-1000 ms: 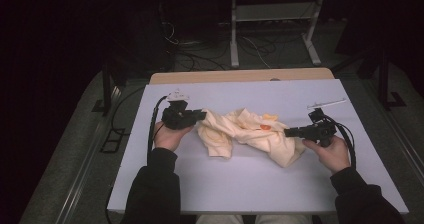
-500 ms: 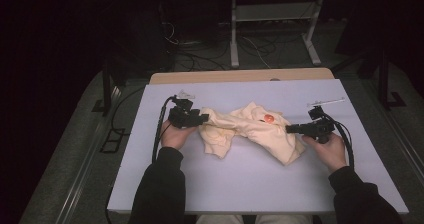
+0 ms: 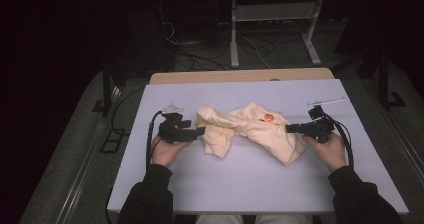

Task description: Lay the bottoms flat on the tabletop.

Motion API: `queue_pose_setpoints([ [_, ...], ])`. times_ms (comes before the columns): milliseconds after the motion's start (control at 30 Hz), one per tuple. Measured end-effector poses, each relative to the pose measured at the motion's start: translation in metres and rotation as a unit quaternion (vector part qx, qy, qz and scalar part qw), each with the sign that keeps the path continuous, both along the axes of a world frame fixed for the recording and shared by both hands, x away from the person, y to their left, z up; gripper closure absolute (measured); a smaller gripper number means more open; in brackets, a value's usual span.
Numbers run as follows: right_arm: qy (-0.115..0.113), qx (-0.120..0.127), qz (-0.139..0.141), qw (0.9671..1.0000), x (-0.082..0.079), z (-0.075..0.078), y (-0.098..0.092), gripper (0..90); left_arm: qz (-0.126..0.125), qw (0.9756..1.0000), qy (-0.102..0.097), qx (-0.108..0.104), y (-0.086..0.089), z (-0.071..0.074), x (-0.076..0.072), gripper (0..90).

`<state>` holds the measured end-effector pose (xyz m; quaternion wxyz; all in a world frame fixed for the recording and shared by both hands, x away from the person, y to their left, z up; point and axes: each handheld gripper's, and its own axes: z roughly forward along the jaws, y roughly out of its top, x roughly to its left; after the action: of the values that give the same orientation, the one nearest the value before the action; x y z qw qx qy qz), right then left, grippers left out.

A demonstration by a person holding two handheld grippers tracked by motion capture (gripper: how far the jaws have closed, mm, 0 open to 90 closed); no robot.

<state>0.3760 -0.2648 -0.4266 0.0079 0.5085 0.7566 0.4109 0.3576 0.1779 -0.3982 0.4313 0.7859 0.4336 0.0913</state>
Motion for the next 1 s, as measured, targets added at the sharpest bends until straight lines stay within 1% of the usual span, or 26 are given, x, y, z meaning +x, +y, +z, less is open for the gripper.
queue_pose_setpoints([
  [100,0.0,0.0,0.001,1.0,0.0,0.0,0.0,83.9,0.003,1.0,0.002,0.007,-0.005,-0.007,-0.001,29.1],
  [133,0.0,0.0,0.001,1.0,0.0,0.001,0.0,83.9,0.004,0.9999,0.004,0.015,-0.006,-0.01,0.0,29.0],
  [167,-0.001,0.0,0.002,1.0,-0.001,0.001,0.0,83.9,0.008,0.9995,0.005,0.029,-0.007,-0.014,0.001,29.0],
  [200,-0.001,0.0,0.002,1.0,-0.001,0.001,0.0,83.9,0.014,0.9993,0.012,0.034,-0.007,-0.019,0.004,28.6],
  [300,-0.001,0.0,0.003,1.0,-0.001,0.001,0.0,83.9,0.019,0.9992,0.032,0.012,-0.005,-0.028,0.009,29.9],
  [367,-0.001,0.0,0.003,1.0,0.0,0.0,0.0,83.8,0.015,0.999,0.043,-0.005,-0.007,-0.033,0.013,33.1],
  [433,0.0,0.0,0.004,1.0,0.0,0.0,0.0,83.8,0.004,0.9986,0.052,-0.01,-0.01,-0.037,0.017,40.5],
  [467,0.0,0.0,0.003,1.0,-0.001,0.0,0.0,83.8,-0.002,0.9979,0.063,-0.013,-0.014,-0.041,0.019,42.8],
  [500,-0.001,0.0,0.003,1.0,-0.001,0.0,0.0,83.7,-0.008,0.9975,0.068,-0.017,-0.016,-0.043,0.02,46.2],
  [533,-0.001,0.0,0.004,1.0,-0.001,0.0,0.001,83.8,-0.015,0.997,0.072,-0.022,-0.019,-0.045,0.021,50.2],
  [567,-0.002,-0.001,0.004,1.0,-0.001,0.001,0.001,83.8,-0.017,0.9971,0.071,-0.021,-0.021,-0.046,0.021,56.7],
  [600,-0.002,-0.002,0.004,1.0,-0.001,0.001,0.001,83.8,-0.017,0.9974,0.069,-0.015,-0.022,-0.046,0.02,61.9],
  [633,-0.002,-0.002,0.005,1.0,-0.001,0.0,0.0,83.8,-0.016,0.9976,0.065,-0.013,-0.021,-0.045,0.019,70.4],
  [700,-0.002,-0.002,0.005,1.0,-0.001,0.0,0.0,83.8,-0.016,0.997,0.073,-0.022,-0.016,-0.041,0.019,84.2],
  [767,-0.002,-0.002,0.004,1.0,-0.001,0.0,0.0,83.8,-0.026,0.996,0.079,-0.032,-0.01,-0.036,0.016,86.5],
  [800,-0.002,-0.002,0.004,1.0,-0.001,0.0,0.001,83.8,-0.032,0.9959,0.079,-0.031,-0.008,-0.034,0.014,86.9],
  [833,-0.002,-0.003,0.004,1.0,-0.001,0.0,0.001,83.8,-0.04,0.9958,0.079,-0.023,-0.006,-0.031,0.011,87.0],
  [867,-0.001,-0.003,0.003,1.0,-0.001,0.0,0.001,83.8,-0.045,0.9956,0.08,-0.019,-0.004,-0.028,0.008,87.2],
  [900,-0.001,-0.004,0.003,1.0,-0.001,0.0,0.001,83.8,-0.049,0.9954,0.081,-0.02,-0.004,-0.026,0.005,87.3],
  [967,-0.002,-0.005,0.003,1.0,-0.002,0.0,0.001,83.8,-0.06,0.995,0.079,-0.015,-0.004,-0.022,-0.003,87.3],
  [1000,-0.002,-0.005,0.003,1.0,-0.002,0.0,0.001,83.8,-0.07,0.9945,0.077,-0.01,-0.004,-0.019,-0.008,87.3],
])
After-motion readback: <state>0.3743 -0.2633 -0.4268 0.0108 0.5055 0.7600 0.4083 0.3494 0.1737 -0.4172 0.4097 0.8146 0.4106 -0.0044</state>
